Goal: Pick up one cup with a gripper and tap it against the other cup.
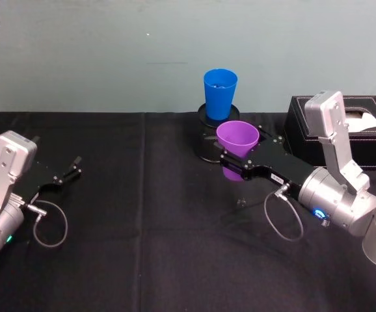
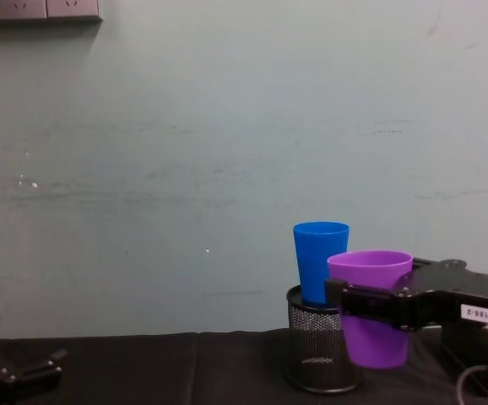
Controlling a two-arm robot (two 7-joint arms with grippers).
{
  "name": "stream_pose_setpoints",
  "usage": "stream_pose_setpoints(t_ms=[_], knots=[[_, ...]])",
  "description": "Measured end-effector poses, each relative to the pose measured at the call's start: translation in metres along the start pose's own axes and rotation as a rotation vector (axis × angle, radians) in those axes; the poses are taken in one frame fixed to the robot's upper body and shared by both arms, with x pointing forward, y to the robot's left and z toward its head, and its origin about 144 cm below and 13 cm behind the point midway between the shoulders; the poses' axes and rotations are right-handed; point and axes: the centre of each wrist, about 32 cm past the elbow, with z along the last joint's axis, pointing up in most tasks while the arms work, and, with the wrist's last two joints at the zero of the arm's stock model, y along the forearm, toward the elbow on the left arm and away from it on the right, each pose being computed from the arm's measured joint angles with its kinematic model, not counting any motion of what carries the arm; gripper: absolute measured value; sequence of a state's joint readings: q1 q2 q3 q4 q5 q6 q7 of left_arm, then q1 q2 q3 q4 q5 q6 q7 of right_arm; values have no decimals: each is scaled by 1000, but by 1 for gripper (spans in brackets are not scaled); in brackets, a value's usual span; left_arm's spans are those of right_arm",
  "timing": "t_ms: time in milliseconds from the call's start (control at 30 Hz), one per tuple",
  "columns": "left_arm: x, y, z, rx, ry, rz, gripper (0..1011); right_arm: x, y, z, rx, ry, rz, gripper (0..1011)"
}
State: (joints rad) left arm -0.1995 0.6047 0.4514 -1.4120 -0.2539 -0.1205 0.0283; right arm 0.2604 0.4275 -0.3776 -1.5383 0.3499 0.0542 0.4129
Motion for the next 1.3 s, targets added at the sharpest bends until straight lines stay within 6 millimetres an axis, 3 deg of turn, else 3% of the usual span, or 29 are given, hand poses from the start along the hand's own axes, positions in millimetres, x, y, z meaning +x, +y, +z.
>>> stream_pose_setpoints(t_ms=[667, 1300], knots=[[0, 0, 0, 0, 0, 0, 1000, 16, 44, -15, 53, -10, -74, 749], [0, 0, 0, 0, 0, 0, 1000, 34, 71, -10, 35, 16, -84, 749]])
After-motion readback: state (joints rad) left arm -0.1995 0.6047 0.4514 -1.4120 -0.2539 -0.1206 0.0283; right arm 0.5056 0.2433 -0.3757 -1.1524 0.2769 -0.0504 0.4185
